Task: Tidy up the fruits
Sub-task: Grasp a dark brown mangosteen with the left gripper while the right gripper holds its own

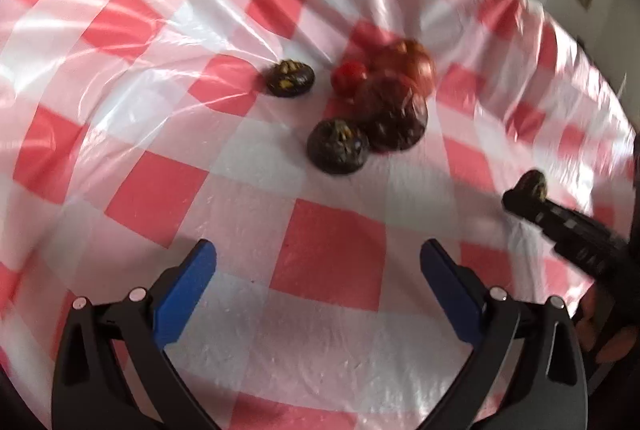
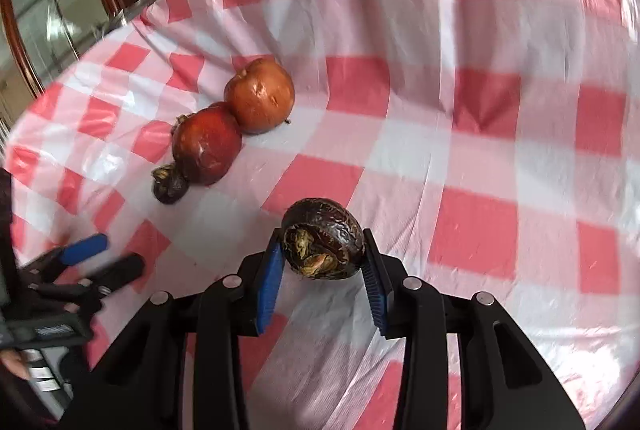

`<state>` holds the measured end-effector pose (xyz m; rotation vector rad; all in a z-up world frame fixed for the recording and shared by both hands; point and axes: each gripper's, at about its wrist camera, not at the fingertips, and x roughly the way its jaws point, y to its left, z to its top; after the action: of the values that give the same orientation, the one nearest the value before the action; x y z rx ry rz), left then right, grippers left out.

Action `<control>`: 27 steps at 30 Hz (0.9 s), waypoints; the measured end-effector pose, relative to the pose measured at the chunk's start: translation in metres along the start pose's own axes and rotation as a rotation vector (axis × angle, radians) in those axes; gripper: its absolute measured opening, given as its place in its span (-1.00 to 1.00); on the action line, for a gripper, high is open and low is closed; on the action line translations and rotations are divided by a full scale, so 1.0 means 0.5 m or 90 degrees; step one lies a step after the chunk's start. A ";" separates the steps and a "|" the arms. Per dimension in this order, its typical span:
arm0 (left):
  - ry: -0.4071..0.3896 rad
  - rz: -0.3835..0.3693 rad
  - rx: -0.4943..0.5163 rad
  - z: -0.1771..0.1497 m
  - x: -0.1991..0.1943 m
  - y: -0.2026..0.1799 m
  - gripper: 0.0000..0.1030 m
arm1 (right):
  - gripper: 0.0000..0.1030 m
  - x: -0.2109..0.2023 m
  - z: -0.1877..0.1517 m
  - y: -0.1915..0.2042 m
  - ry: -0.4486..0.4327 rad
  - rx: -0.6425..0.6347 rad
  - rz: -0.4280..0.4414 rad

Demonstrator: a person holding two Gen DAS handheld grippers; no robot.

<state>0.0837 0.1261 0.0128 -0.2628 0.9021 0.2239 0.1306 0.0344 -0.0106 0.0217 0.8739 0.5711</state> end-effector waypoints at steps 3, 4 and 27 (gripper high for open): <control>0.003 0.004 0.004 -0.001 -0.001 -0.002 0.97 | -0.26 -0.003 0.001 -0.019 -0.008 0.025 0.022; 0.003 0.004 0.003 0.000 -0.001 -0.002 0.97 | -0.26 -0.003 0.003 -0.027 -0.006 0.037 0.035; -0.008 0.043 0.139 0.097 0.080 -0.051 -0.20 | -0.26 0.004 -0.001 -0.053 0.010 0.081 0.079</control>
<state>0.1512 0.1207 0.0128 -0.0281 0.9156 0.1872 0.1435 0.0127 -0.0188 0.1878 0.9282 0.6323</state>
